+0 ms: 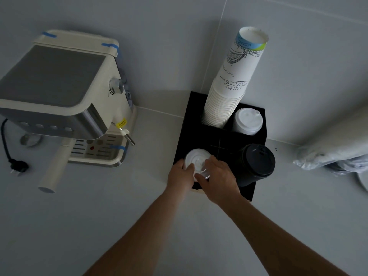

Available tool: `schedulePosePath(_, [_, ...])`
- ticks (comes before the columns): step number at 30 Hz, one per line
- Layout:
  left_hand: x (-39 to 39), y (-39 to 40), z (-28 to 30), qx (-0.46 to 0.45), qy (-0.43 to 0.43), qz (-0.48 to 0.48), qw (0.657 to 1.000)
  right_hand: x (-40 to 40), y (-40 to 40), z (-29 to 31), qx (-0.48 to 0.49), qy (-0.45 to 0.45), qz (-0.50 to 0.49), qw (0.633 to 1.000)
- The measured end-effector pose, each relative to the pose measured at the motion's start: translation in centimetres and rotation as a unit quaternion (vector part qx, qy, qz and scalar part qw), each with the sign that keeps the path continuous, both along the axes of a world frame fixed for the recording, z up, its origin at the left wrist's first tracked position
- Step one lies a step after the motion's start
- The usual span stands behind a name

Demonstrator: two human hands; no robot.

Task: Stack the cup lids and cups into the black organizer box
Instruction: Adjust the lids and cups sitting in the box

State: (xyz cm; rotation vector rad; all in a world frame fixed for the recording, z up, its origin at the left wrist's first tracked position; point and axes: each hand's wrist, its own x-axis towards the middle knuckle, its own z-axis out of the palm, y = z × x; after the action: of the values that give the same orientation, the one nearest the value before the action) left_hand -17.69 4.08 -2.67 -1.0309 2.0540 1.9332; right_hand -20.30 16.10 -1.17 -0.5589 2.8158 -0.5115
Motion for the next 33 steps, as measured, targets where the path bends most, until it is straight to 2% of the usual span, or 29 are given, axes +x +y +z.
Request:
schedulePosePath(5, [-0.2,-0.2,0.8,-0.045,-0.022,-0.035,0.998,0.0,-0.3,0.8,0.0,-0.016,-0.011,1.0])
schedulePosePath(14, [-0.1,-0.7,2.3,-0.06,-0.027,-0.047,0.997,0.7,0.0,2.9,-0.056,-0.056,-0.053,0.996])
schedulePosePath(19, [0.7,-1.3,3.2,-0.045,-0.028,-0.045,0.998,1.8,0.9,4.3,-0.105,-0.069,-0.085,0.988])
schedulePosePath(22, [1.4,-1.9,3.7,-0.013,0.002,-0.027,1.0,2.1,1.3,5.3,-0.145,-0.096,-0.111,0.978])
schedulePosePath(25, [2.3,-2.3,4.7,0.048,0.035,-0.029,0.998,2.3,1.7,6.7,-0.225,-0.132,-0.142,0.955])
schedulePosePath(28, [2.9,-2.6,6.1,0.089,0.058,-0.046,0.993,2.2,2.3,7.9,-0.316,-0.161,-0.185,0.917])
schedulePosePath(33, [2.8,-3.5,7.8,0.114,0.081,-0.014,0.99,2.1,3.6,10.7,-0.478,-0.28,-0.26,0.791])
